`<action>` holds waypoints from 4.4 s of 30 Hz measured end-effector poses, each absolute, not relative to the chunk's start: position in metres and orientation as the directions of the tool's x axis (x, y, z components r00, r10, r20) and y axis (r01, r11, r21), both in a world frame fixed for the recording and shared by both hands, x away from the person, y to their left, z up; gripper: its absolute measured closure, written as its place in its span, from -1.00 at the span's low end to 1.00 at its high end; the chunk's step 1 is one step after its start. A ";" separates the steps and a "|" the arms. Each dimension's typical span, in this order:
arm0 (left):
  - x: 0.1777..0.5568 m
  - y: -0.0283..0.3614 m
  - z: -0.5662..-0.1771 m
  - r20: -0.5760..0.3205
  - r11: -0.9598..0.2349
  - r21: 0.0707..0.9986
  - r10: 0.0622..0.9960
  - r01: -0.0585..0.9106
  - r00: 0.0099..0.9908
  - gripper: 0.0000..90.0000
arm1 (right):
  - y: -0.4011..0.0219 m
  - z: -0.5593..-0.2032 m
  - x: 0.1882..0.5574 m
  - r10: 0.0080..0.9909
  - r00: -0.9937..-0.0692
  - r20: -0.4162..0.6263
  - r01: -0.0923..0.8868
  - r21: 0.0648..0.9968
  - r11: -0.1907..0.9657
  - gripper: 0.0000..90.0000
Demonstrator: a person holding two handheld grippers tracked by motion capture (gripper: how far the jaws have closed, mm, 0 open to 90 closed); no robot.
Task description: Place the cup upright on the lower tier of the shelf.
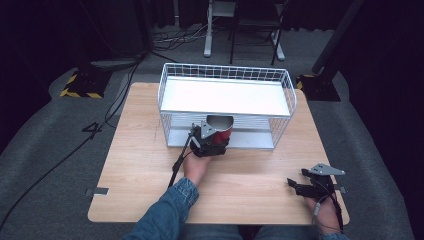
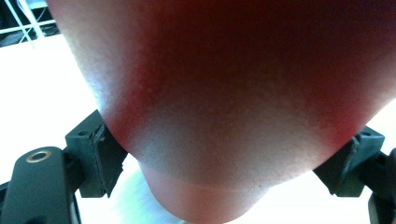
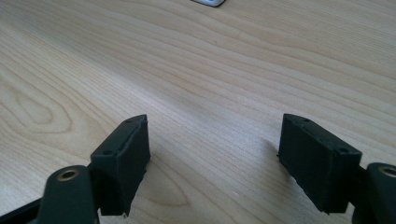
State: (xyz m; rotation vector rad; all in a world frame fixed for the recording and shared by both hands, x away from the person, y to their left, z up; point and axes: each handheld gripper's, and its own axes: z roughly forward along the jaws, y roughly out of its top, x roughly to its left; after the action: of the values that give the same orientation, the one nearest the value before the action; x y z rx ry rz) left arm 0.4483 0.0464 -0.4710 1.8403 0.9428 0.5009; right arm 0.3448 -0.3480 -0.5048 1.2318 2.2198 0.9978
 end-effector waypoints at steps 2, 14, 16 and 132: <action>0.452 0.045 -0.472 -0.076 -0.212 0.895 0.795 0.393 0.602 -0.64 | -0.348 -0.505 0.345 0.851 -0.525 -0.011 0.557 0.752 0.353 -0.44; 0.472 0.031 -0.478 -0.057 -0.206 0.897 0.823 0.391 0.565 -0.64 | -0.348 -0.505 0.345 0.851 -0.525 -0.011 0.557 0.752 0.353 -0.44; 0.475 0.028 -0.478 -0.052 -0.212 0.896 0.822 0.390 0.567 -0.64 | -0.348 -0.505 0.345 0.851 -0.525 -0.011 0.557 0.752 0.353 -0.44; 0.333 0.185 -0.438 -0.101 -0.252 0.851 0.783 0.461 0.614 -0.91 | -0.345 -0.505 0.350 0.858 -0.513 -0.006 0.569 0.746 0.346 -0.55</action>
State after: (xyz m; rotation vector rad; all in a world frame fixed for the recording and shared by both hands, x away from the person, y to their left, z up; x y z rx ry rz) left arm 0.3328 0.1851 -0.4385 1.8989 0.9922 0.4301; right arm 0.3498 -0.3450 -0.5050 1.2527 2.2157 0.9877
